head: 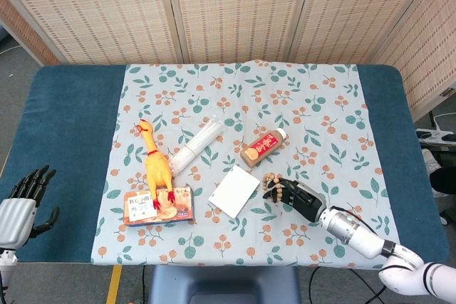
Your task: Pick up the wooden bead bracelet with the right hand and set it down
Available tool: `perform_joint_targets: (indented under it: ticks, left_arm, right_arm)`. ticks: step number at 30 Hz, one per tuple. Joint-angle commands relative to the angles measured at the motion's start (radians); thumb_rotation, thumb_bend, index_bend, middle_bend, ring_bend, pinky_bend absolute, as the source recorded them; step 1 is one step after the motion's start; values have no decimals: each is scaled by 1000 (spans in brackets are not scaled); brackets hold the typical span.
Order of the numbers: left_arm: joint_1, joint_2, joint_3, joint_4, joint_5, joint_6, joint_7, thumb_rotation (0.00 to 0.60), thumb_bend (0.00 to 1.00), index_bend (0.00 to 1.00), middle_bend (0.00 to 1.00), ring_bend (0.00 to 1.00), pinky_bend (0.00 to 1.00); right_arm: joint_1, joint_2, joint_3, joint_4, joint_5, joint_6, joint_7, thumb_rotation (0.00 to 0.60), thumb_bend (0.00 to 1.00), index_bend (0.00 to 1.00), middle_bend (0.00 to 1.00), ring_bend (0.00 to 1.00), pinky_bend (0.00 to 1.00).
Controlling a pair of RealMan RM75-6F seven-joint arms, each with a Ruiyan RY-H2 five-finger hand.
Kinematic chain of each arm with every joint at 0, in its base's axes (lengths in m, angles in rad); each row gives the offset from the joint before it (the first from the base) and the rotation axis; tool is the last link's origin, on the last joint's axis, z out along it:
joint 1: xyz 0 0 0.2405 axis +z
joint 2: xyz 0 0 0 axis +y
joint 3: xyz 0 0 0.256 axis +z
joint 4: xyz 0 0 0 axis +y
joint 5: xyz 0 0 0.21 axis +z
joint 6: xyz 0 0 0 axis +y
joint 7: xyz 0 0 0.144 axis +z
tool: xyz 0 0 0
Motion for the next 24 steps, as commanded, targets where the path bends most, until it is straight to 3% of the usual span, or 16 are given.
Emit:
perform_joint_targets:
  ticks: [1,4,12,24]
  left_arm:
    - [1,1,0,-1,0,2,1,600,456,0,0,0,140]
    - [1,0,0,-1,-1,2,2,600,456,0,0,0,140]
    - [1,-1,0,0,-1,2,4,600,456,0,0,0,141]
    - [3,1,2,0,5,9,-1,600,456,0,0,0,141]
  right_arm:
    - [46,-22,-67,46,-12,60,35,296,288,434,580,302,208]
    - [62,-34,-103,63,2,94,39,295,322,456,580,302,208]
    - [96,-49,-166,88,52,153,37,306,553,499,580,302,208]
    - [119,-49,-222,87,126,172,-14,313,571,527,580,304,208]
